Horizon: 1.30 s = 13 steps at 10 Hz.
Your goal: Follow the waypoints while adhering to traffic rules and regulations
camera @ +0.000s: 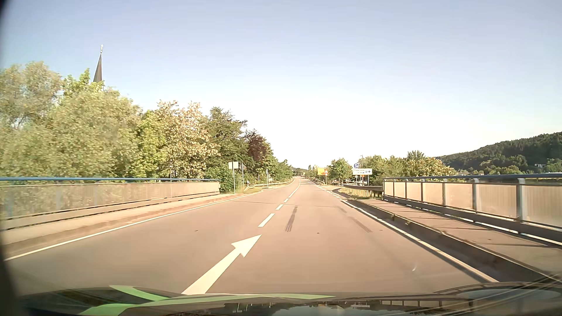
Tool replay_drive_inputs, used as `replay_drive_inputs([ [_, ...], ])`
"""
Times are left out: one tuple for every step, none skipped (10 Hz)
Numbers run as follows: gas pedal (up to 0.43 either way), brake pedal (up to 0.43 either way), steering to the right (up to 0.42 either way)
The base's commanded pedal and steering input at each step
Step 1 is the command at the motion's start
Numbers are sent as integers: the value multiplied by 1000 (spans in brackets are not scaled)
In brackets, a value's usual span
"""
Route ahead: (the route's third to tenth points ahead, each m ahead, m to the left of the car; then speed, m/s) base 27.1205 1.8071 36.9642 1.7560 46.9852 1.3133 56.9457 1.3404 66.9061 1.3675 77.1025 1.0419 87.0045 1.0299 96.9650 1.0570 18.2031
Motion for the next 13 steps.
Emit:
replay_drive_inputs([
  [67,0,4],
  [67,0,5],
  [67,0,4],
  [67,0,4],
  [79,0,4],
  [98,0,3],
  [118,0,3],
  [138,0,3],
  [150,0,3],
  [150,0,3],
  [150,0,1],
  [177,0,1],
  [177,0,1],
])
